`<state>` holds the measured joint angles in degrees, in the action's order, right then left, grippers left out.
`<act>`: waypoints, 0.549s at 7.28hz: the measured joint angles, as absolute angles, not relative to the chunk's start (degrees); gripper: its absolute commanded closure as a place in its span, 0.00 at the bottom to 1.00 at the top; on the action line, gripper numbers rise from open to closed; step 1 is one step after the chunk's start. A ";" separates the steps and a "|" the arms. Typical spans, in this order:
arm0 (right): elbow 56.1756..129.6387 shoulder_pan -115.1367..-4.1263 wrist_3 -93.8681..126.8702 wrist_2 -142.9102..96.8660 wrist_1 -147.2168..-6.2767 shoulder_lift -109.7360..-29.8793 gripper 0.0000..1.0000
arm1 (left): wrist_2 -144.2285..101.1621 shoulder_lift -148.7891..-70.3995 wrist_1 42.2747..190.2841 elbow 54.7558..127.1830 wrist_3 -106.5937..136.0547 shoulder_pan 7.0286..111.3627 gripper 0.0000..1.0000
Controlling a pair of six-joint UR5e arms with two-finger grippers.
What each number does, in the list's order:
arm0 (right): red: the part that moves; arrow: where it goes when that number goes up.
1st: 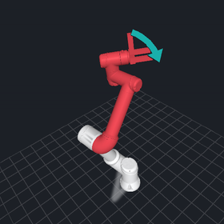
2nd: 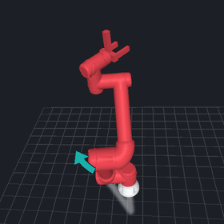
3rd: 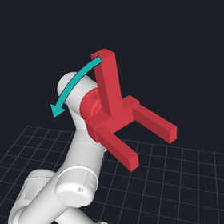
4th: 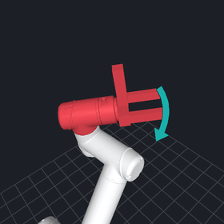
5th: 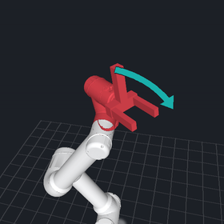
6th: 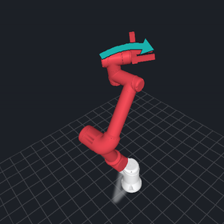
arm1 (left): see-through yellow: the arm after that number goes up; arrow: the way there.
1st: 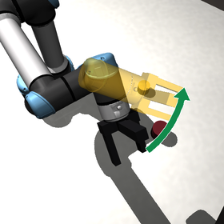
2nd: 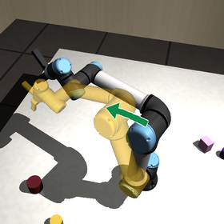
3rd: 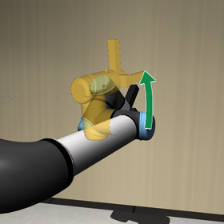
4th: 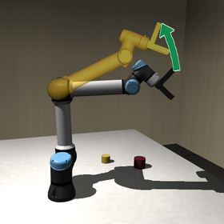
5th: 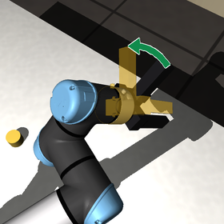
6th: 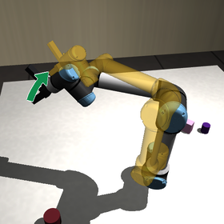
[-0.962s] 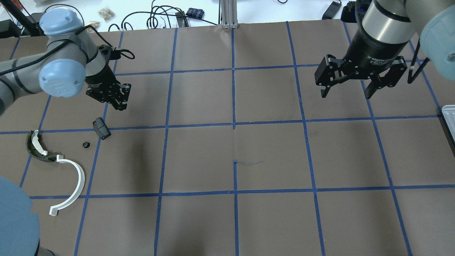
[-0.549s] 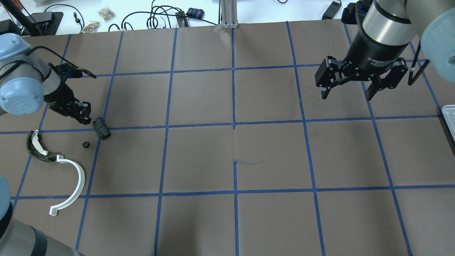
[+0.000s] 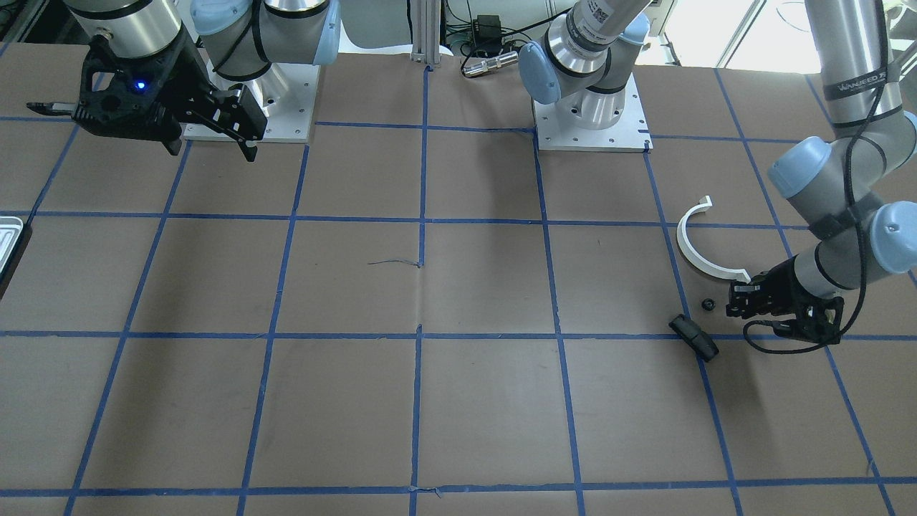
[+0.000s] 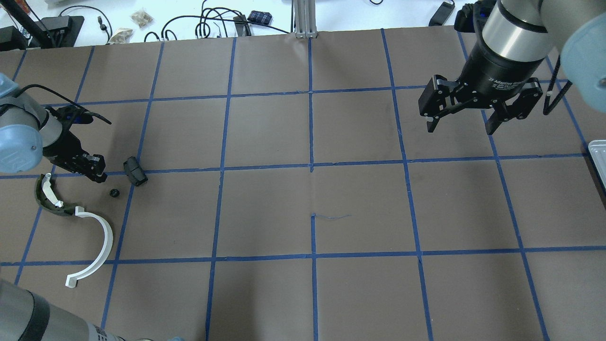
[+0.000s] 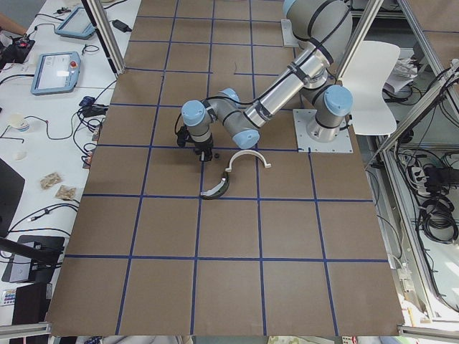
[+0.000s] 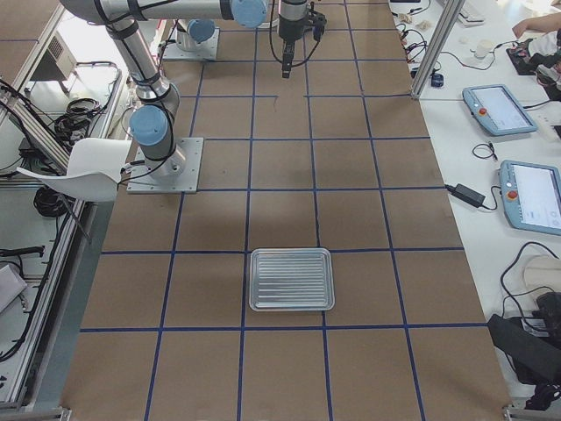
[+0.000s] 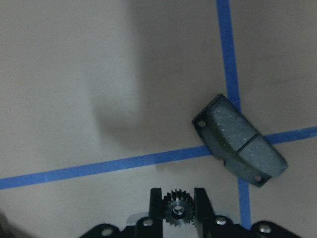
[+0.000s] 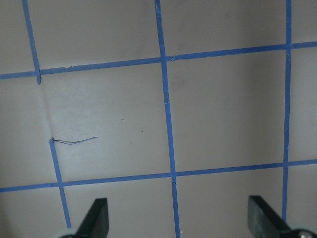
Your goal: Place bearing gear from tray to pile
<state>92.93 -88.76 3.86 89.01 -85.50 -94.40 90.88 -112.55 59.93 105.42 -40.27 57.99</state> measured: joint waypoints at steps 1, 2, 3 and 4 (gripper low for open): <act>92.92 -88.77 3.86 89.01 -85.54 -94.47 0.00 | 90.95 -112.50 59.99 105.78 -40.34 57.90 0.00; 92.91 -88.77 3.85 88.89 -85.57 -94.50 0.00 | 91.04 -112.40 60.26 105.74 -40.37 57.81 0.00; 92.90 -88.77 3.81 88.74 -85.60 -94.52 0.00 | 91.50 -112.12 60.69 105.45 -40.36 57.78 0.00; 92.87 -88.77 3.79 88.74 -85.63 -94.55 0.00 | 92.69 -111.38 61.52 105.05 -40.16 58.10 0.00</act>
